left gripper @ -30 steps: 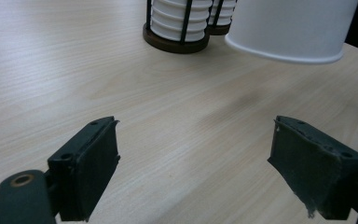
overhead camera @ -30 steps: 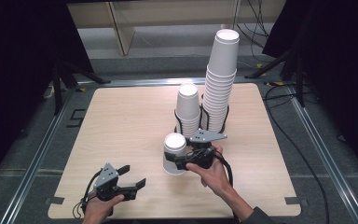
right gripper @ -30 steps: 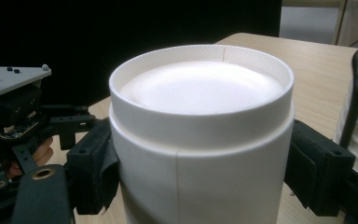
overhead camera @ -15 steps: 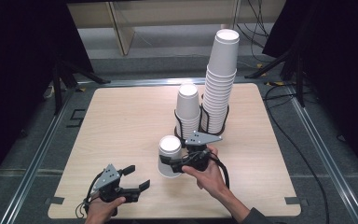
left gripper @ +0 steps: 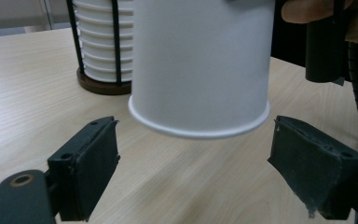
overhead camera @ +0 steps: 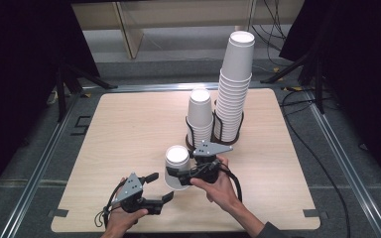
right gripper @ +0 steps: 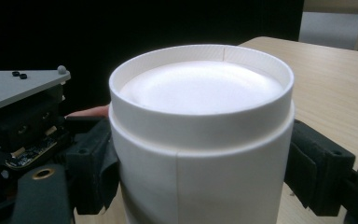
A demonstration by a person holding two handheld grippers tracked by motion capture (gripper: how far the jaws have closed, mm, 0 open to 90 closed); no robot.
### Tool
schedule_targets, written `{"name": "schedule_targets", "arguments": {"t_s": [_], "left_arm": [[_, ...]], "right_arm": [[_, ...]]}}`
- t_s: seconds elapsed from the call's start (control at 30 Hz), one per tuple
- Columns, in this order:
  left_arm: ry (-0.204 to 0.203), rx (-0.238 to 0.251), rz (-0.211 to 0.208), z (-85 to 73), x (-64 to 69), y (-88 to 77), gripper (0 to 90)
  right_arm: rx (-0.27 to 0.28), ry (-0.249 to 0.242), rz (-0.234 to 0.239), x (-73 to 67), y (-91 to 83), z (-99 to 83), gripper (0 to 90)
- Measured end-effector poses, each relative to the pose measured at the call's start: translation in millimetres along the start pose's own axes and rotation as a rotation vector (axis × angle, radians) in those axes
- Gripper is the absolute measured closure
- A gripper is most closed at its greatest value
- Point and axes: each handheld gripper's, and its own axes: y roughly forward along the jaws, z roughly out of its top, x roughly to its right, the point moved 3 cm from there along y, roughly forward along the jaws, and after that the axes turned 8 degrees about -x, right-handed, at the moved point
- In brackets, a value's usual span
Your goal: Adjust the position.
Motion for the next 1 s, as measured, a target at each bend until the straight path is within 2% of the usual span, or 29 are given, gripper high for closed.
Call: {"name": "schedule_targets", "arguments": {"t_s": [0.1, 0.13, 0.17, 0.2, 0.27, 0.3, 0.37, 0.4, 0.43, 0.47, 0.53, 0.6, 0.63, 0.7, 0.77, 0.87, 0.9, 0.93, 1.0], "left_arm": [[0.009, 0.03, 0.002, 1.4, 0.4, 2.5, 14.4], [0.008, 0.019, 0.018, 2.0, 0.0, 0.9, 14.4], [0.017, 0.015, 0.02, 2.2, -1.4, 0.1, 14.4], [0.007, 0.046, 0.003, 2.8, -1.4, 2.5, 14.3], [0.013, 0.018, 0.01, 2.3, -1.3, 1.2, 14.2], [0.001, 0.033, 0.003, 2.6, 0.4, 2.9, 14.1], [0.017, 0.037, 0.0, 2.7, 1.1, 4.4, 14.1], [0.022, 0.01, 0.011, 2.4, 1.5, 2.8, 14.0], [0.026, 0.013, 0.013, 2.7, 1.7, 3.2, 13.3], [0.028, 0.013, 0.017, 2.8, 1.5, 3.3, 12.1], [0.022, 0.012, 0.021, 3.0, 1.1, 3.7, 10.6], [0.022, 0.042, 0.011, 3.4, 0.7, 6.3, 7.5], [0.022, 0.046, 0.01, 3.7, 0.8, 6.5, 6.5], [0.024, 0.021, 0.028, 3.8, 1.3, 4.6, 5.5], [0.026, 0.049, 0.016, 4.6, 1.5, 6.6, 4.9], [0.029, 0.042, 0.029, 5.7, 2.0, 5.9, 3.6], [0.03, 0.049, 0.03, 6.2, 2.1, 6.8, 3.6], [0.035, 0.066, 0.022, 6.8, 2.1, 8.7, 3.1], [0.052, 0.037, 0.033, 6.4, 2.6, 9.1, 0.8]], "right_arm": [[-0.007, -0.012, 0.009, -2.6, 1.9, -0.5, 21.6], [-0.004, -0.029, -0.012, -2.5, 2.2, -0.5, 21.6], [-0.005, -0.027, -0.003, -3.9, 3.3, -0.7, 21.6], [-0.006, -0.022, 0.012, -5.7, 4.6, -1.1, 21.6], [-0.015, -0.025, 0.015, -8.0, 6.2, -1.7, 21.6], [-0.01, -0.043, 0.002, -7.6, 7.4, -1.6, 21.6], [-0.012, -0.046, 0.011, -9.2, 10.0, -2.1, 21.6], [-0.024, -0.05, 0.004, -10.1, 10.2, -2.4, 21.6], [-0.018, -0.031, 0.031, -12.9, 12.8, -3.0, 21.6], [-0.018, -0.057, 0.01, -12.5, 13.2, -2.8, 21.6], [-0.023, -0.049, 0.029, -15.9, 15.1, -3.5, 21.6], [-0.029, -0.04, 0.046, -19.8, 16.4, -3.5, 21.6], [-0.013, -0.059, 0.05, -20.1, 17.8, -2.6, 21.6], [-0.007, -0.061, 0.061, -22.5, 18.6, -2.0, 21.6], [0.003, -0.064, 0.064, -24.0, 19.0, -1.4, 21.6], [0.008, -0.044, 0.079, -25.9, 17.5, -0.8, 21.6], [-0.003, -0.017, 0.095, -27.9, 16.7, -1.1, 21.6], [0.004, -0.014, 0.103, -27.4, 16.5, -0.6, 21.6], [0.003, 0.016, 0.121, -28.8, 15.9, -0.7, 21.7]]}}
